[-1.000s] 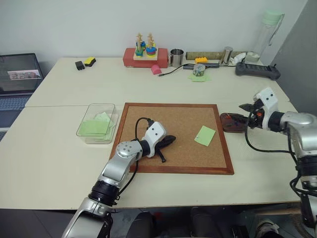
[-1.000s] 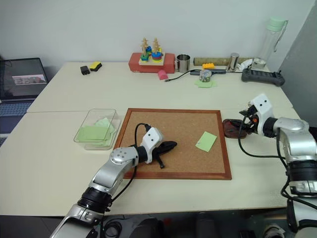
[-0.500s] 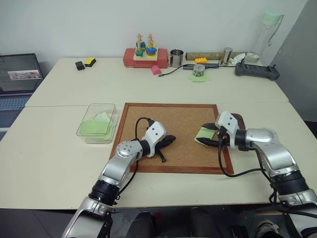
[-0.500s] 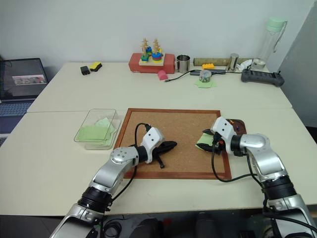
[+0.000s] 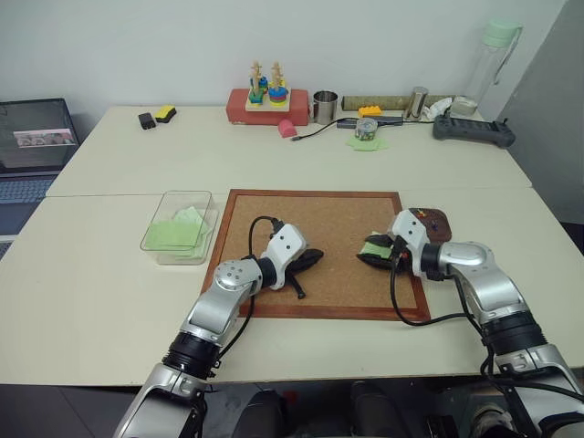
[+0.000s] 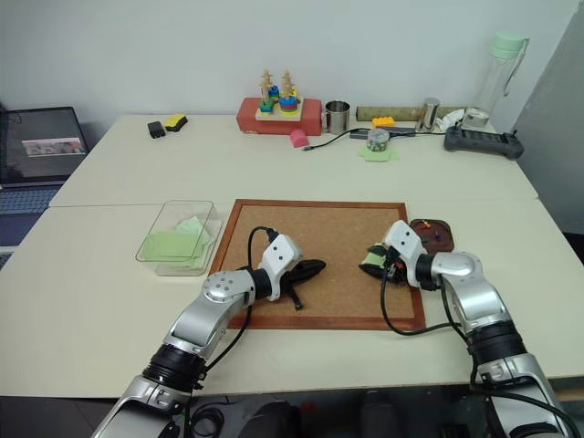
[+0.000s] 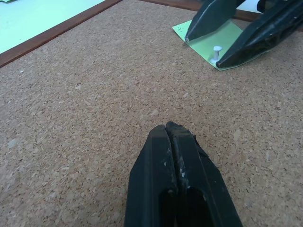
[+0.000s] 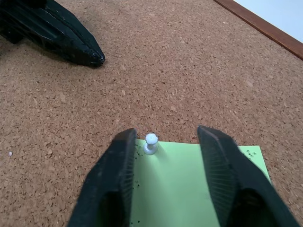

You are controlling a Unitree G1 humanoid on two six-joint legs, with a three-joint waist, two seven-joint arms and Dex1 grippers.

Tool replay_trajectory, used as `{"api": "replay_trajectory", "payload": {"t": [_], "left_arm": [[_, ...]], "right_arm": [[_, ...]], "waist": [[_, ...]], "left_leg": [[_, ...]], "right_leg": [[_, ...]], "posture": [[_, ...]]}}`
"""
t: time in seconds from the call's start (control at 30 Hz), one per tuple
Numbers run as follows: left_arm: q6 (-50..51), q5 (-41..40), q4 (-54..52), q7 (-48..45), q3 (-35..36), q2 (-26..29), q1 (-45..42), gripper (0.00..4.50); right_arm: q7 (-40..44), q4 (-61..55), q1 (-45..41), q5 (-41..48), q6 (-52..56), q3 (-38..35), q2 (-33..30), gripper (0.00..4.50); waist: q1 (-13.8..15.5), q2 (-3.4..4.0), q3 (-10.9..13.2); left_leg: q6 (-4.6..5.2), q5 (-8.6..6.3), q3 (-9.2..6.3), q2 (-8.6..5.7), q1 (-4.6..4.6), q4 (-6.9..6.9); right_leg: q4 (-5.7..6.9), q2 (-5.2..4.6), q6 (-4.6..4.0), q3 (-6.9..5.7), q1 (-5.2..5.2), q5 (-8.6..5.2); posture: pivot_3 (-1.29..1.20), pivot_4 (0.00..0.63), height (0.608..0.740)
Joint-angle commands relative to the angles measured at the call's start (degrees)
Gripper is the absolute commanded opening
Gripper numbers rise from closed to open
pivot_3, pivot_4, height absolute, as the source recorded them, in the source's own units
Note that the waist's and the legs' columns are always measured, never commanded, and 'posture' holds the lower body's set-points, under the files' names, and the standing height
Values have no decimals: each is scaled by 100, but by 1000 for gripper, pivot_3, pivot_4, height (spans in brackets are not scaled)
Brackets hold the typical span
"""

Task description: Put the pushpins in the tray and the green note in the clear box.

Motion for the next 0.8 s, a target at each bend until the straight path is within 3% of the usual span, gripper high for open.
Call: {"api": "replay_trajectory", "payload": {"t": [0.03,0.23,0.8], "left_arm": [[177,244,267,-3,-141,146,249,0],[189,246,237,-19,-150,166,278,0],[178,153,418,36,-40,44,192,0]], "right_arm": [[97,-143,13,68,-80,-72,-31,1127],[261,-319,101,175,42,-96,-63,14],[830,-1452,-414,363,-29,-100,-450,14]], "waist": [[0,0,0],[-2,0,0],[0,-7,-5]], "left_leg": [[0,0,0,0,0,0],[0,0,0,0,0,0],[0,0,-5,1,0,0]], "right_leg": [[0,0,0,0,0,0],[0,0,0,0,0,0],[-1,1,2,-6,1,-1]], "posture": [[0,150,740],[0,150,740],[0,150,740]]}}
